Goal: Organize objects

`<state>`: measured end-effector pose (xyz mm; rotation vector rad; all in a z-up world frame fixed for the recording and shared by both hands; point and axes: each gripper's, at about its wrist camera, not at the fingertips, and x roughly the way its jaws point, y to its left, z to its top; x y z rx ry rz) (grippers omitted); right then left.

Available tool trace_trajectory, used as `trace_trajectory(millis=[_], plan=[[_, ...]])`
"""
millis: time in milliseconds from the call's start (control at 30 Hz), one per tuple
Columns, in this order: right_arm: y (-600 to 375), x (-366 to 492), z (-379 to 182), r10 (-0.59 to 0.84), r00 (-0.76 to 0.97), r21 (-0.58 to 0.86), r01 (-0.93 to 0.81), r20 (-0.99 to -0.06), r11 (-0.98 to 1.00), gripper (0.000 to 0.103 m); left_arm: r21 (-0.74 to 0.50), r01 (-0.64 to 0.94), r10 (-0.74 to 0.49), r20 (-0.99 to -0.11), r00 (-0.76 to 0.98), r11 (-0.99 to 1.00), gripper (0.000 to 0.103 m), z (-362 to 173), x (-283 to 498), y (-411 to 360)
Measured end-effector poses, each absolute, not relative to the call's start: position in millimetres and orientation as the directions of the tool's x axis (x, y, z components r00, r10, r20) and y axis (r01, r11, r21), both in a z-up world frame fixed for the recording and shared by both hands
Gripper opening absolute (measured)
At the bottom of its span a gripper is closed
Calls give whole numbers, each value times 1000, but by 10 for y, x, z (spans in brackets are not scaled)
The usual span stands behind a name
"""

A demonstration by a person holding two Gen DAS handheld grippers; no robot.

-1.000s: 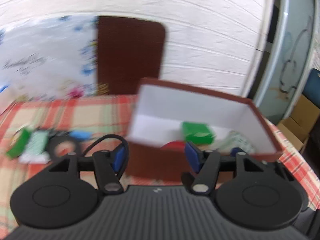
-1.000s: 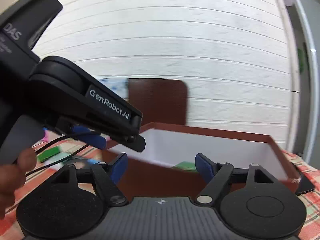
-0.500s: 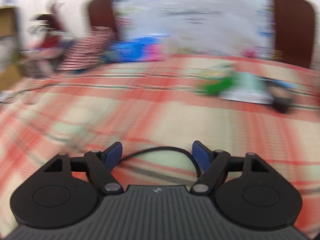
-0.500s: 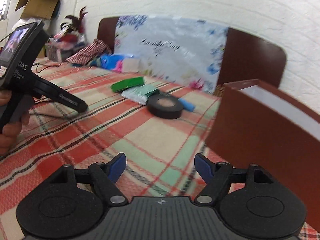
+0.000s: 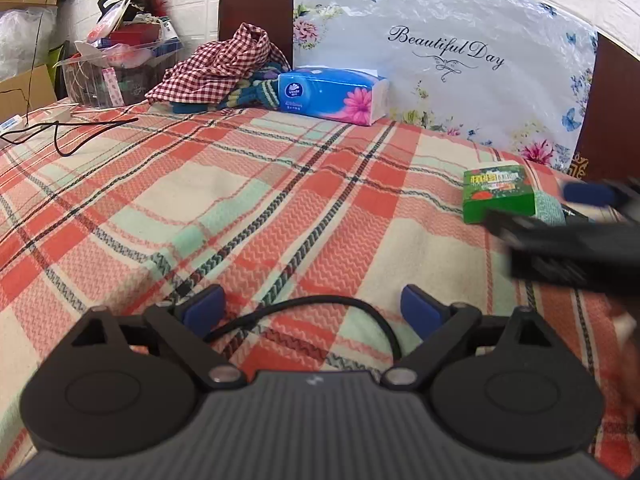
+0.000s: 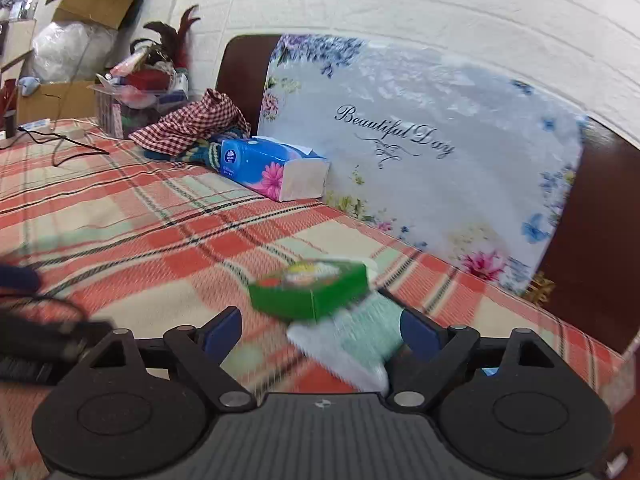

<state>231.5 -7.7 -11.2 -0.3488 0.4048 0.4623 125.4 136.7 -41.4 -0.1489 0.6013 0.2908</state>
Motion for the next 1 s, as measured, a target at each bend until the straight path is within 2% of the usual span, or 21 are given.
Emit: trace_trajectory(millis=[100, 167, 300, 633, 667, 767, 1000], plan=[[101, 2531, -163, 327, 823, -257, -479, -464, 839, 88, -58, -312, 224, -575, 787, 948, 95, -413, 1254, 1368], [157, 2640, -200, 316, 815, -263, -481, -485, 836, 83, -58, -311, 223, -574, 788, 949, 95, -413, 1257, 1369], [112, 2672, -205, 330, 810, -247, -489, -485, 837, 81, -60, -310, 221, -574, 788, 949, 96, -416, 1258, 1374], [-127, 2016, -234, 395, 798, -259, -544, -456, 798, 81, -26, -302, 230, -586, 777, 953, 97, -427, 1296, 1321], [-214, 1945, -220, 387, 807, -243, -525, -446, 816, 81, -13, -299, 235, -585, 776, 954, 97, -425, 1299, 1299], [-528, 1862, -257, 405, 754, -135, -539, -517, 831, 81, -27, -301, 229, -586, 777, 953, 97, -426, 1298, 1319], [-1243, 1437, -268, 353, 751, -50, -455, -559, 889, 81, -7, -303, 241, -589, 771, 953, 98, -428, 1296, 1315]])
